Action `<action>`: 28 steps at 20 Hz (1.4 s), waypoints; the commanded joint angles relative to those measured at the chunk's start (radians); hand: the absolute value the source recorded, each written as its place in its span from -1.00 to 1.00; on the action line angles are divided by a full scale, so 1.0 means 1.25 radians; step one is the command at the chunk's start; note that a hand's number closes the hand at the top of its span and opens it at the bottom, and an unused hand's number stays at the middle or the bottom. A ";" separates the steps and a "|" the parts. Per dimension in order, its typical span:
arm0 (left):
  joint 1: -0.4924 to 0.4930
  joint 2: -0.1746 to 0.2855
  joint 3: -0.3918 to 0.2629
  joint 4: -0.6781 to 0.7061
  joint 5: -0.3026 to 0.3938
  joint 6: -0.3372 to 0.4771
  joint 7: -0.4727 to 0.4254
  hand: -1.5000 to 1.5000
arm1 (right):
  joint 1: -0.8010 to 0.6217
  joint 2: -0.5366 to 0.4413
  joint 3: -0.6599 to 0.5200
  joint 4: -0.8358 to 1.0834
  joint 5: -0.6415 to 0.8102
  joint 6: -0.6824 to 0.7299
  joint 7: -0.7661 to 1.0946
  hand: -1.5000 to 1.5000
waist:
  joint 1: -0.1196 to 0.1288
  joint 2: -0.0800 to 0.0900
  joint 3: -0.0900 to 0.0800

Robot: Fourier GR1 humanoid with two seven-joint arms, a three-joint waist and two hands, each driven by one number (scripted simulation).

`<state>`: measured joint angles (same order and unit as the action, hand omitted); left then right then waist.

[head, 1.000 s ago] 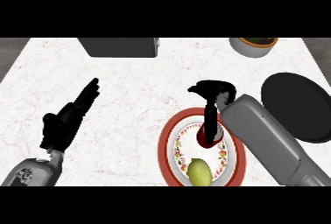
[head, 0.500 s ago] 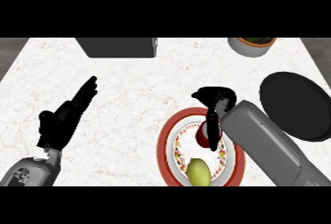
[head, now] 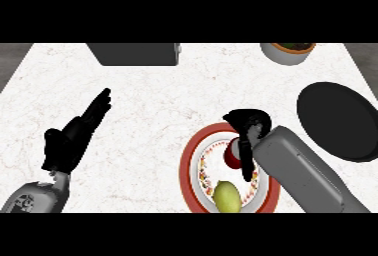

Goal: Pick the can from the plate and place it in the pan

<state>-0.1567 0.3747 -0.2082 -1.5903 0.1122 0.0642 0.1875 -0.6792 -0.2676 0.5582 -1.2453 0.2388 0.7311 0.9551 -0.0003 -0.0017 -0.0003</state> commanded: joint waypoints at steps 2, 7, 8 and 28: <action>-0.043 -0.021 0.025 0.038 -0.008 -0.017 0.011 0.00 | 0.011 0.026 -0.003 0.012 0.059 0.015 0.058 -1.00 | 0.000 0.002 0.000; 0.024 -0.056 -0.004 -0.026 -0.050 0.003 0.010 0.00 | 0.087 0.029 0.032 0.020 0.119 0.023 -0.057 1.00 | 0.003 0.001 0.000; 0.002 -0.018 0.048 -0.020 -0.019 -0.044 0.023 0.00 | 0.043 0.038 -0.006 0.034 0.111 0.065 -0.068 1.00 | 0.004 0.001 0.000; 0.047 -0.055 0.103 -0.015 -0.055 -0.032 0.030 0.00 | 0.311 -0.057 0.022 -0.503 0.295 -0.135 -0.240 1.00 | -0.090 -0.031 0.004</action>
<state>-0.1108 0.3097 -0.0997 -1.6218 0.0462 0.0013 0.2221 -0.3868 -0.2867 0.5562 -1.6544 0.5524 0.6856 0.7288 -0.0553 -0.0211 0.0014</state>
